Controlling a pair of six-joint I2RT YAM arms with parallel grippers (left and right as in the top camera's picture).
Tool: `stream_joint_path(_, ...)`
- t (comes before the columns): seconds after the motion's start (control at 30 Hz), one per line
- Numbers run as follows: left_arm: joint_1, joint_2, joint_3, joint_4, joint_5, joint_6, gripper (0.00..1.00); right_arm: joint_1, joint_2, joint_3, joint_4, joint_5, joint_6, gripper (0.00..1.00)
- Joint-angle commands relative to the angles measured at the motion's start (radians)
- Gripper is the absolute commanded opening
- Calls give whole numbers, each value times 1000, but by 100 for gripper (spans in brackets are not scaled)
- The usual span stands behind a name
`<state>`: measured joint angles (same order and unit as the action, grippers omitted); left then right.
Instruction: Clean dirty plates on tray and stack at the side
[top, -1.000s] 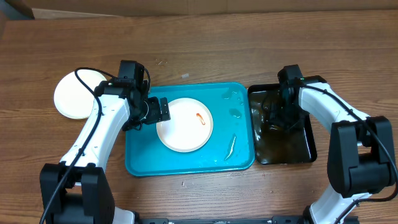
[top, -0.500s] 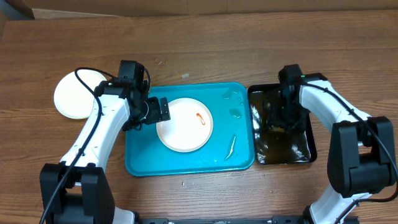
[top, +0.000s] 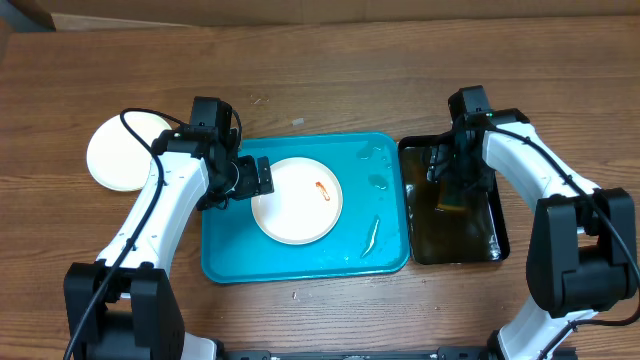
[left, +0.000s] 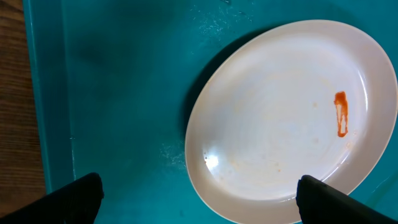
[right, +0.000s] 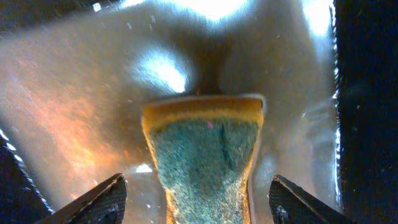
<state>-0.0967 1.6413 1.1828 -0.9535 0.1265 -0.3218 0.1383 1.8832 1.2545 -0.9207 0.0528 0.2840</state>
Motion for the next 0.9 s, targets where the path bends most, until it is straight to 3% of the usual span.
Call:
stream_joint_path(0.0, -5, 1, -3, 1, -3, 0, 100, -3, -24, -19, -1, 13, 2, 73)
stream_joint_path(0.13, -5, 1, -3, 2, -3, 0, 100, -3, -24, -20, -11, 3, 2, 70)
stream_joint_path(0.17, -5, 1, -3, 2, -3, 0, 100, -3, -24, -20, -11, -10, 2, 62)
stream_joint_path(0.23, -5, 1, -3, 2, -3, 0, 100, -3, -24, -20, -13, -36, 1, 13)
stream_joint_path(0.27, -5, 1, -3, 2, -3, 0, 100, -3, -24, -20, -13, -48, 1, 4)
stream_joint_path(0.33, -5, 1, -3, 2, -3, 0, 100, -3, -24, -20, -9, -50, 1, 4)
stream_joint_path(0.37, -5, 1, -3, 2, -3, 0, 100, -3, -24, -20, -2, -48, 1, 26)
stream_joint_path(0.4, -5, 1, -3, 2, -3, 0, 100, -5, -24, -18, 9, -44, 0, 56)
stream_joint_path(0.43, -5, 1, -3, 2, -3, 0, 100, -7, -24, -16, 21, -38, 0, 70)
stream_joint_path(0.47, -5, 1, -3, 2, -3, 0, 100, -9, -24, -16, 34, -27, 0, 75)
stream_joint_path(0.57, -5, 1, -3, 2, -3, 0, 100, -13, -24, -16, 88, 24, 1, 76)
stream_joint_path(0.63, -5, 1, -3, 2, -3, 0, 100, -14, -24, -16, 107, 33, 1, 70)
stream_joint_path(0.67, -5, 1, -3, 2, -3, 0, 100, -14, -24, -16, 109, 32, 1, 61)
stream_joint_path(0.7, -5, 1, -3, 2, -3, 0, 100, -14, -24, -16, 108, 32, 1, 41)
stream_joint_path(0.73, -5, 1, -3, 2, -3, 0, 100, -14, -24, -17, 105, 32, 1, 9)
stream_joint_path(0.77, -5, 1, -3, 2, -3, 0, 100, -14, -24, -17, 105, 32, 1, 4)
stream_joint_path(0.8, -5, 1, -3, 2, -3, 0, 100, -14, -24, -17, 108, 31, 1, 4)
stream_joint_path(0.87, -5, 1, -3, 2, -3, 0, 100, -14, -24, -16, 111, 32, 1, 25)
